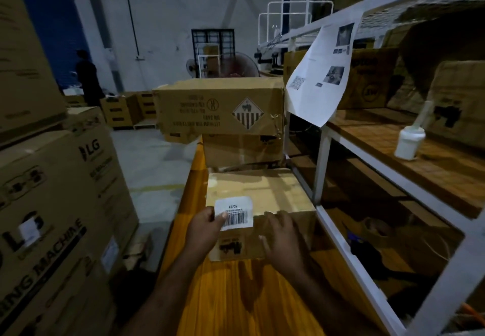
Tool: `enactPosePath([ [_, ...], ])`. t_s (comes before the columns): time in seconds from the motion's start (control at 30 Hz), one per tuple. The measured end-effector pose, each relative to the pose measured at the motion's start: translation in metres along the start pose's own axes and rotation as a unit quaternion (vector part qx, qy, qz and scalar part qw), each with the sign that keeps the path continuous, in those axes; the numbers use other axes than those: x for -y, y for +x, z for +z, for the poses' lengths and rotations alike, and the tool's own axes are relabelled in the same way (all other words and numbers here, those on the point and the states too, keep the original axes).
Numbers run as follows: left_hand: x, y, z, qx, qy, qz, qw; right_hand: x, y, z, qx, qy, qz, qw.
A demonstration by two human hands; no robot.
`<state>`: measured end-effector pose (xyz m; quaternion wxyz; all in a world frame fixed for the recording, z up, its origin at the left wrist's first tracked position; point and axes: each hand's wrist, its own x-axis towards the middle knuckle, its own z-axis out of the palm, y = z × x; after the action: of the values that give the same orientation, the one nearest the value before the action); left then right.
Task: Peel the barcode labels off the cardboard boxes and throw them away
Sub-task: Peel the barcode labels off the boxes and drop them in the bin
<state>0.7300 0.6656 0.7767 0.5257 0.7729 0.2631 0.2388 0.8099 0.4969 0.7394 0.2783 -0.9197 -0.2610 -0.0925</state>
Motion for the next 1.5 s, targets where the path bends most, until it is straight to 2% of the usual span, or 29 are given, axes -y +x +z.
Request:
enactPosePath([
  [0.13,0.001,0.003,0.007,-0.013,0.091,0.030,0.995,0.009,0.013,0.000,0.033,-0.086,-0.051,0.994],
  [0.23,0.003,0.006,0.012,-0.026,0.130,0.050,0.990,0.011,0.021,0.005,0.030,-0.095,-0.061,0.993],
  [0.4,0.005,0.019,0.006,-0.010,0.037,0.022,0.999,0.009,0.036,0.016,0.095,-0.120,-0.048,0.987],
  [0.47,-0.003,0.026,0.003,0.009,0.007,0.012,1.000,0.006,0.046,0.018,0.141,-0.062,-0.022,0.988],
  [0.53,-0.009,0.032,0.002,0.026,0.003,0.014,1.000,0.005,0.054,0.016,0.146,0.021,0.008,0.989],
  [0.63,-0.010,0.030,-0.002,0.041,0.000,0.024,0.999,0.006,0.056,0.012,0.054,0.119,0.070,0.989],
  [0.7,-0.006,0.027,-0.008,0.048,-0.032,0.022,0.998,0.014,0.054,0.009,0.016,0.200,0.104,0.974],
  [0.9,0.004,0.014,-0.043,0.051,-0.090,-0.010,0.995,0.060,0.038,-0.003,0.061,0.396,0.086,0.912],
  [0.97,0.010,0.011,-0.057,0.048,-0.092,-0.025,0.994,0.074,0.032,-0.001,0.088,0.436,0.084,0.892],
  [1.03,0.019,0.003,-0.073,0.038,-0.092,-0.042,0.994,0.086,0.029,0.006,0.102,0.438,0.063,0.891],
  [1.17,0.040,-0.027,-0.105,-0.024,-0.125,-0.087,0.988,0.112,0.022,0.028,0.183,0.458,0.030,0.870],
  [1.27,0.055,-0.065,-0.128,-0.115,-0.160,-0.127,0.972,0.134,0.010,0.045,0.268,0.445,-0.023,0.854],
  [1.37,0.059,-0.119,-0.143,-0.206,-0.200,-0.155,0.945,0.156,-0.015,0.059,0.336,0.446,-0.071,0.826],
  [1.5,0.063,-0.205,-0.151,-0.330,-0.202,-0.192,0.902,0.174,-0.071,0.077,0.438,0.432,-0.135,0.777],
])
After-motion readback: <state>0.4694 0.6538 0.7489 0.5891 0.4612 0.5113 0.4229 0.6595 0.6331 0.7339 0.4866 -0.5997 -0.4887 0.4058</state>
